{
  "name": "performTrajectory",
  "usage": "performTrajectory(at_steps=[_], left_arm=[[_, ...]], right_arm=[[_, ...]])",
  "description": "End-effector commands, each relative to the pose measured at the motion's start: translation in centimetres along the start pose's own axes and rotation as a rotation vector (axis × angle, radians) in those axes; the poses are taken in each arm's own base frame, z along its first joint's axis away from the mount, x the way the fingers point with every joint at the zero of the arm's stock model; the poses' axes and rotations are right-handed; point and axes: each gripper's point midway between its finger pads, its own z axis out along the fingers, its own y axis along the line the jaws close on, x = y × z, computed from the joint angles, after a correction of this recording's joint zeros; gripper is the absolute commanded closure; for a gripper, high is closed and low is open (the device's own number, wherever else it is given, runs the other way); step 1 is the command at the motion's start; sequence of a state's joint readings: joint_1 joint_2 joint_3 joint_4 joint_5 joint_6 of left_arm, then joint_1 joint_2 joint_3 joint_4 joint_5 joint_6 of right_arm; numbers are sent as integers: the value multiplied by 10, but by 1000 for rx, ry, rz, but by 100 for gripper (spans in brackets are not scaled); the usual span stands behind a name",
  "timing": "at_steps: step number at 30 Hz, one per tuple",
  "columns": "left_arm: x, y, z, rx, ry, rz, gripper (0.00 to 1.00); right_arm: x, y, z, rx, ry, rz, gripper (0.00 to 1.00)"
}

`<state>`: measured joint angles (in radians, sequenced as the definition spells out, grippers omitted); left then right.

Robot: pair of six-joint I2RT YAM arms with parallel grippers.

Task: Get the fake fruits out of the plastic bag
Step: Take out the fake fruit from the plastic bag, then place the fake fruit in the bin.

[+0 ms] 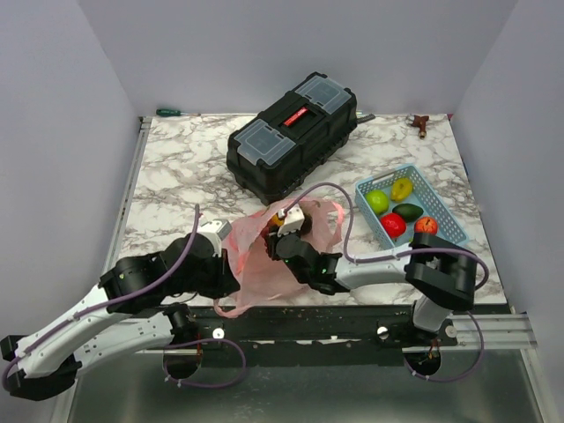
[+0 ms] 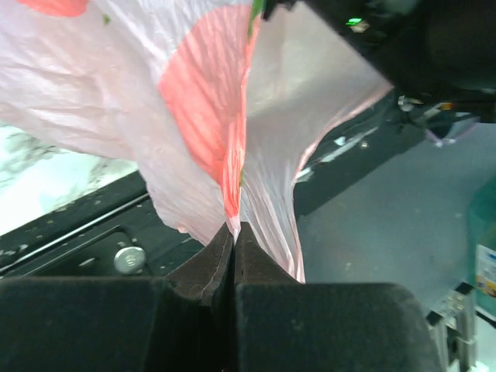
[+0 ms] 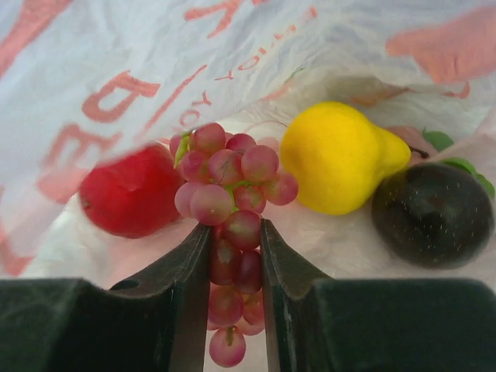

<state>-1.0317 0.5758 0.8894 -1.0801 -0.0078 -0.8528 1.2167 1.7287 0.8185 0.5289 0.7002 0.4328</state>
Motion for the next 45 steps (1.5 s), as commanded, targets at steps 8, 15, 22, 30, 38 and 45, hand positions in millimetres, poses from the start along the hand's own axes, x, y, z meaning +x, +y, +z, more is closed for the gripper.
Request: performTrajectory(at_steps=[8, 15, 22, 30, 38, 45], left_arm=[[-6, 55, -4, -256, -58, 106, 100], [-11, 55, -8, -210, -133, 105, 100], [-11, 57, -5, -228, -124, 106, 100], [-11, 59, -3, -248, -116, 104, 100], [-10, 60, 0, -264, -101, 106, 100], [-11, 60, -2, -265, -110, 103, 100]], right_arm=[[-2, 34, -52, -184, 128, 27, 99], [-18, 59, -93, -283, 125, 2, 99], [-67, 66, -126, -324, 52, 45, 99], [-136, 58, -154, -349, -63, 97, 99], [-225, 36, -171, -240, -242, 59, 99], [-256, -33, -127, 136, -189, -64, 99]])
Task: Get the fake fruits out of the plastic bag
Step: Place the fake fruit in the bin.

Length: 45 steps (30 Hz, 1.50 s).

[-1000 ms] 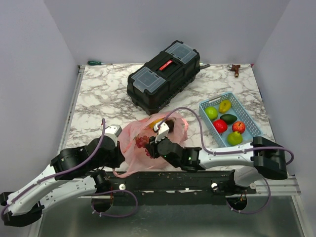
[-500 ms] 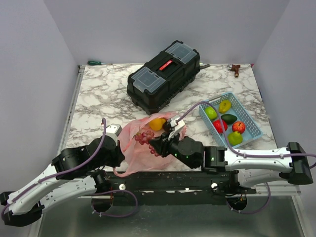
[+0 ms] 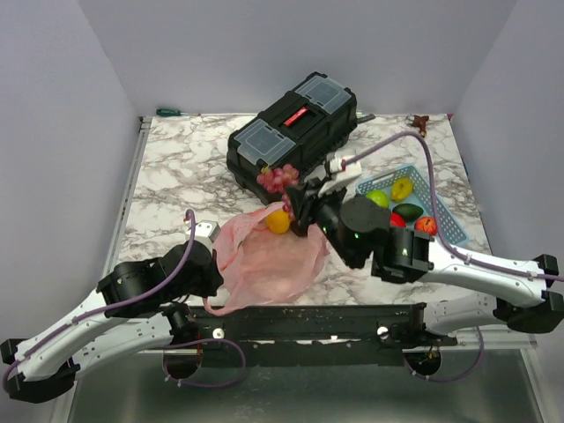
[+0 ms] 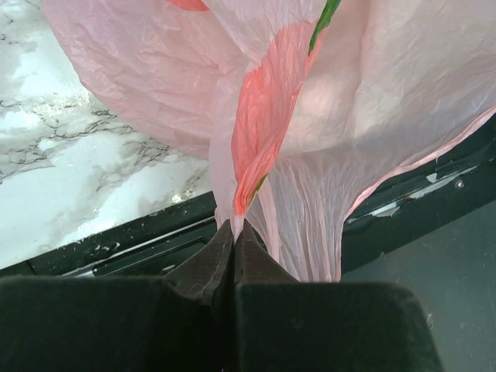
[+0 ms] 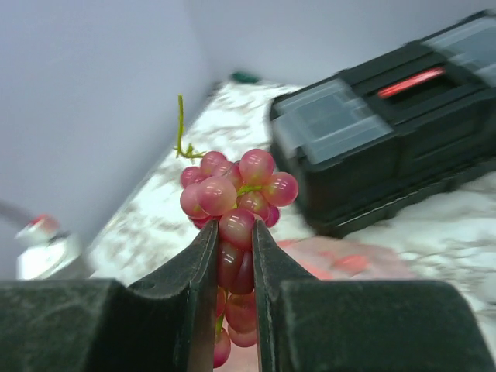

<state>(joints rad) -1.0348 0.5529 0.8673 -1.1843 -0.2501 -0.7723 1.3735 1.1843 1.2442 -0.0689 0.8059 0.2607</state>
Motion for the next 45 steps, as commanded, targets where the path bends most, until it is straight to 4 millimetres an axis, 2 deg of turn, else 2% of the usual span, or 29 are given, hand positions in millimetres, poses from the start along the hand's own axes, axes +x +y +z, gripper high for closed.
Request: performTrajectory(at_steps=[1, 3, 6, 9, 10, 12, 14, 18, 22, 30, 34, 38, 41, 43, 45], left_arm=[[-2, 5, 0, -17, -22, 5, 100], [-2, 5, -1, -13, -30, -2, 100], [-3, 7, -3, -12, -43, -13, 100], [-4, 9, -5, -13, -58, -25, 100], [-5, 9, -5, -10, -65, -27, 100], [-6, 9, -7, -2, -75, -33, 100], [-6, 8, -8, 5, -80, -37, 100], [-5, 9, -6, -1, -72, -33, 100], [-4, 8, -4, -10, -58, -28, 100], [-3, 6, -3, -4, -46, -16, 100], [-3, 6, -3, -3, -51, -17, 100], [-4, 6, -3, -4, -51, -15, 100], [-4, 6, -3, -6, -49, -14, 100], [-3, 6, -2, -8, -44, -11, 100], [-3, 6, -2, -10, -42, -9, 100]], right_arm=[[2, -78, 27, 298, 87, -153, 99], [-3, -112, 34, 384, 87, -131, 99], [-6, -170, 31, 545, 76, -94, 99], [4, -243, 22, 702, 101, -2, 99], [8, -262, 19, 722, 106, 49, 99], [25, -302, 9, 794, 124, 136, 99], [45, -330, -2, 865, 152, 177, 99], [89, -372, -16, 956, 215, 231, 99], [120, -395, -22, 977, 237, 330, 99], [160, -414, -26, 1012, 293, 373, 99], [170, -417, -27, 1010, 339, 349, 83], [168, -413, -23, 963, 371, 317, 60], [159, -401, -17, 890, 385, 314, 37], [148, -394, -13, 848, 374, 321, 29], [132, -386, -11, 812, 346, 316, 27]])
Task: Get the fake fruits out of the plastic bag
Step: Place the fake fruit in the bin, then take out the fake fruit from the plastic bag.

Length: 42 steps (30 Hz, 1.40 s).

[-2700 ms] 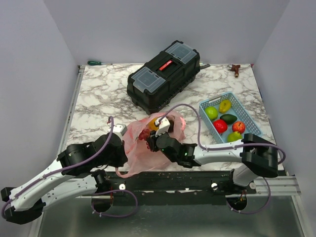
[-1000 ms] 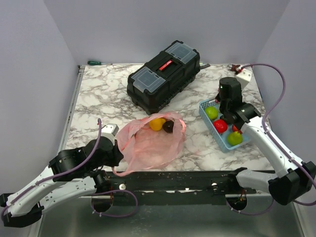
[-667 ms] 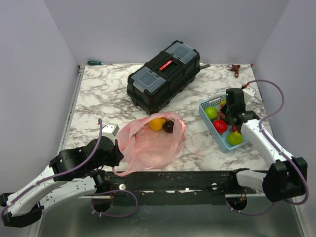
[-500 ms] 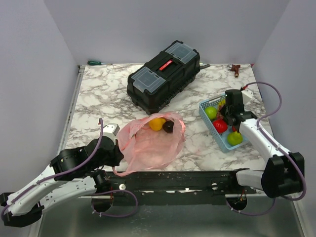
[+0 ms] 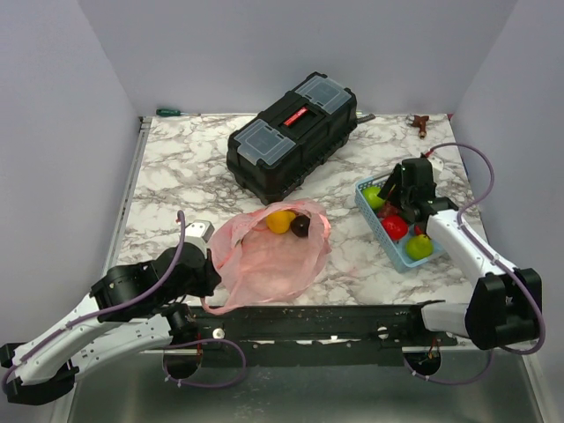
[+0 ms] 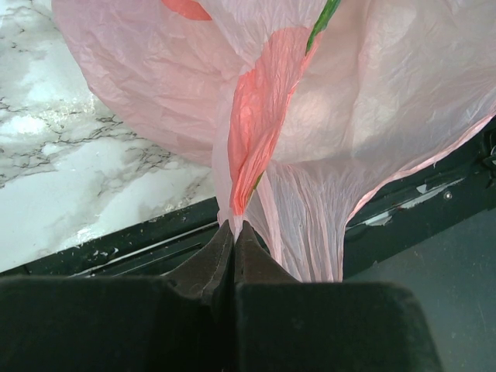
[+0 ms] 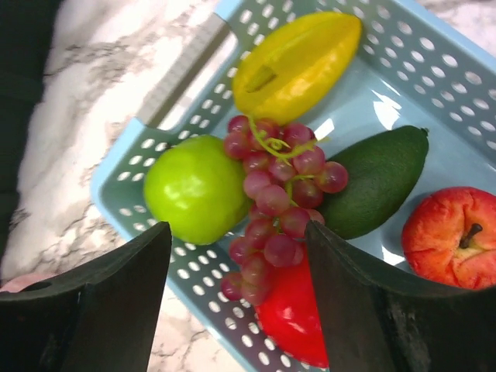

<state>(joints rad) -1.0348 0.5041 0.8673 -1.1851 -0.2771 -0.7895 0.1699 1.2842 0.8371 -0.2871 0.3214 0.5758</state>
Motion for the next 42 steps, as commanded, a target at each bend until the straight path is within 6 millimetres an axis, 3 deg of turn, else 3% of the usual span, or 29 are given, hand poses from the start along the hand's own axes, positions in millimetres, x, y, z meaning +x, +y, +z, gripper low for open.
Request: performTrajectory(at_steps=[1, 7, 14, 18, 23, 28, 31, 35, 39, 42], left_arm=[[2, 3, 4, -21, 11, 21, 100], [2, 3, 5, -25, 13, 24, 100], [2, 3, 4, -21, 6, 19, 100], [0, 3, 3, -16, -5, 15, 100], [1, 4, 2, -18, -4, 10, 100], [1, 4, 2, -22, -3, 6, 100], [1, 5, 3, -26, -2, 6, 100], [1, 6, 3, -30, -3, 2, 100], [1, 4, 3, -21, -3, 6, 100], [2, 3, 3, -17, 3, 11, 100]], right_arm=[[-33, 28, -30, -148, -51, -9, 26], [-57, 78, -89, -436, -81, 6, 22], [-53, 149, -180, -730, -76, -67, 18], [-31, 187, -218, -816, -59, -156, 18], [3, 237, -288, -991, -76, -252, 18], [66, 276, -364, -1156, -128, -451, 18], [115, 289, -376, -1224, -91, -580, 18], [170, 289, -374, -1236, -48, -690, 19], [205, 283, -336, -1093, -47, -733, 22], [221, 277, -310, -990, -31, -713, 32]])
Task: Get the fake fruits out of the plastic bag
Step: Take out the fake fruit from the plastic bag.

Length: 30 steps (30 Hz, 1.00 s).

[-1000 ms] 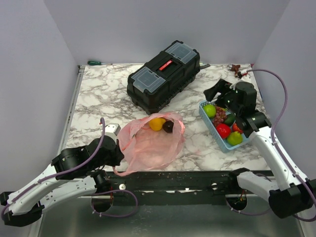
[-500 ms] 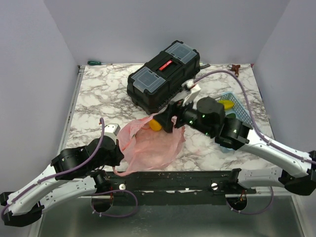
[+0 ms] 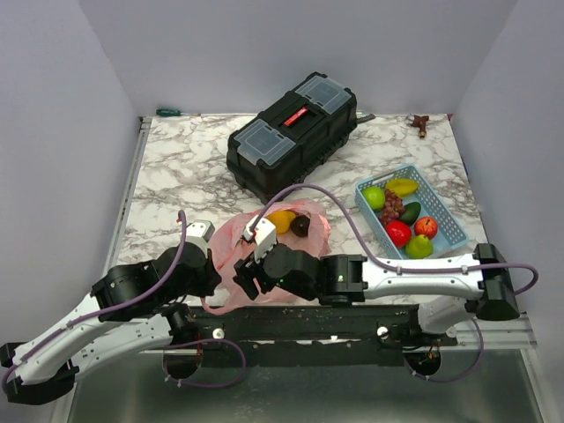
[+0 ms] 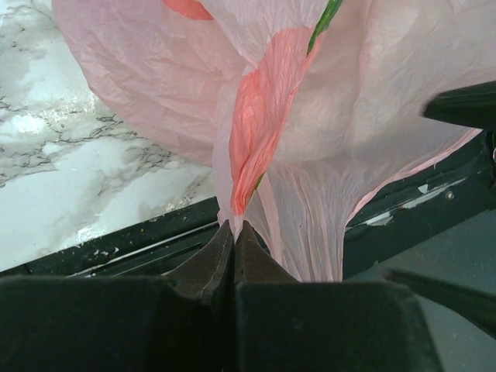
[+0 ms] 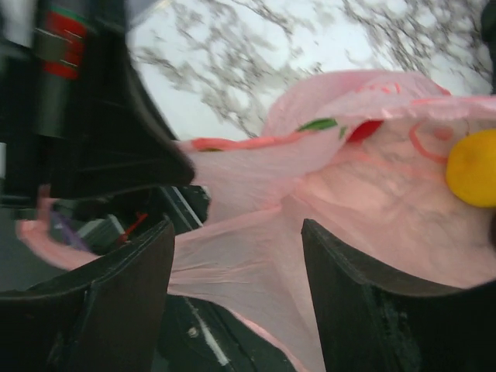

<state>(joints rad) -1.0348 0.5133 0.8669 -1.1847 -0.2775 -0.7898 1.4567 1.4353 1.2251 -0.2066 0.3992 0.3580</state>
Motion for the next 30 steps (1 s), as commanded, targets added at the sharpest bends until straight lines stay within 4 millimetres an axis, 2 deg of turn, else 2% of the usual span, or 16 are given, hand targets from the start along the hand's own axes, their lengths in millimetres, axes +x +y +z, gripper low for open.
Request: performTrajectory(at_steps=[1, 3, 6, 8, 10, 13, 17, 20, 21, 23, 25, 30], left_arm=[[2, 3, 2, -8, -1, 10, 100], [2, 1, 2, -1, 4, 12, 100], [2, -2, -2, 26, -1, -2, 100], [0, -13, -6, 91, -14, -31, 100], [-8, -32, -10, 194, -49, -63, 100], [-34, -62, -21, 325, -126, -102, 100], [-60, -102, -31, 423, -120, -81, 100], [-60, -133, -37, 520, -33, -36, 100], [-58, -134, -35, 516, -15, -32, 100], [-51, -124, -30, 475, -10, -43, 100], [-38, -105, -22, 418, -9, -54, 100], [5, -42, -6, 188, 63, -93, 100]], right_arm=[[29, -29, 17, 182, -1, 49, 35], [43, -41, 22, 242, 2, 75, 40], [65, -60, 29, 338, 11, 99, 40], [81, -76, 35, 390, 31, 135, 40], [96, -89, 44, 388, 67, 184, 40], [112, -99, 53, 353, 87, 257, 40], [128, -118, 58, 381, 86, 356, 39], [134, -121, 57, 368, 73, 365, 35], [134, -119, 58, 349, 59, 369, 32], [135, -118, 57, 327, 46, 374, 29], [135, -114, 56, 295, 34, 379, 26], [137, -109, 56, 237, 9, 371, 17]])
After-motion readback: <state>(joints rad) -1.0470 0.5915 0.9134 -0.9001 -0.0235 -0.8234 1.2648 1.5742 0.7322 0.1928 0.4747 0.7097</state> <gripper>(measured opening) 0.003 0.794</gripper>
